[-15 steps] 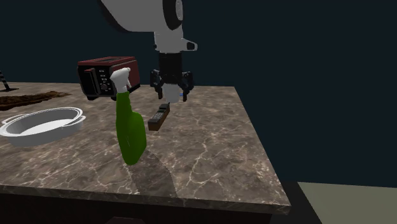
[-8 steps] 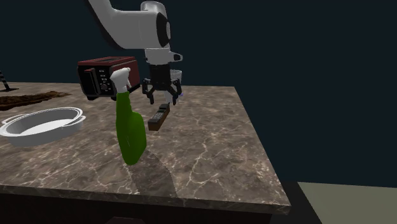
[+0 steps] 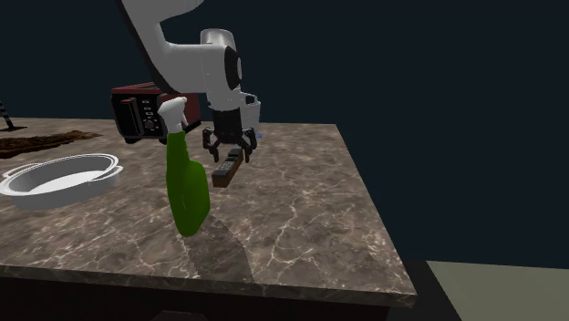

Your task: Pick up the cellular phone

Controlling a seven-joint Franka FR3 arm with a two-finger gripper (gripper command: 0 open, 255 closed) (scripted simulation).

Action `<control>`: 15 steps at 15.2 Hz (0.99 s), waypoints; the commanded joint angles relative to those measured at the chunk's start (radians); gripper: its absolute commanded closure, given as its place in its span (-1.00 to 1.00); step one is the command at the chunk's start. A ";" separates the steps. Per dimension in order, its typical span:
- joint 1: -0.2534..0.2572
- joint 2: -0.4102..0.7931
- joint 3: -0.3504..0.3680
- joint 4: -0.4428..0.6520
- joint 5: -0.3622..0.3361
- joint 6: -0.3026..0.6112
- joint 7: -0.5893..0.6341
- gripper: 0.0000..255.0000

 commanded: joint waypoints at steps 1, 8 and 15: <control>0.003 0.012 -0.003 -0.003 -0.005 0.015 0.004 -1.00; 0.004 0.014 -0.003 -0.002 -0.005 0.015 0.005 1.00; -0.001 -0.010 0.003 0.007 0.004 -0.015 -0.002 1.00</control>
